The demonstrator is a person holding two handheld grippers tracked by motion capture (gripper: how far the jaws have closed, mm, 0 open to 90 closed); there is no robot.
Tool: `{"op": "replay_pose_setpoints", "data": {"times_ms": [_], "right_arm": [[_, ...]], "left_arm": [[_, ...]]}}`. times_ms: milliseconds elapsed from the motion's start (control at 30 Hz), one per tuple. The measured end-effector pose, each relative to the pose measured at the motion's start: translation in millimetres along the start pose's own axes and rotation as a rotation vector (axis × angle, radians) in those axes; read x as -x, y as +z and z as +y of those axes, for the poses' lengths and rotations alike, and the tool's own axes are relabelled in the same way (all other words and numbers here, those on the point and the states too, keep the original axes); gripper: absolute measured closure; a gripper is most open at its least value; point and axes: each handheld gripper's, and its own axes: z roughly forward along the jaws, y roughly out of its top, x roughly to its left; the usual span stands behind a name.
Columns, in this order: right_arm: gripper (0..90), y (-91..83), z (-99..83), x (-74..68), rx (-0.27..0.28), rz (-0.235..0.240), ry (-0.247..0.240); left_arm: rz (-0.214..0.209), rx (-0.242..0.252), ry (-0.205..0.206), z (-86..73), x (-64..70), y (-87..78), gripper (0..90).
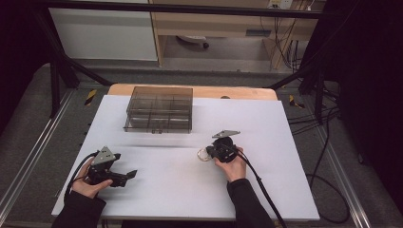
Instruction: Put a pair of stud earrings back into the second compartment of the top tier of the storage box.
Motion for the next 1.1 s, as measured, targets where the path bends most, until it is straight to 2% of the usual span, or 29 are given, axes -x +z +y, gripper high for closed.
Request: {"op": "replay_pose_setpoints", "data": {"times_ms": [1100], "right_arm": [[87.6,-33.8,17.0,-6.8,0.087,0.023,-0.045]], "left_arm": [[-0.002,0.001,0.001,0.0,0.0,-0.7,3.9]]}}
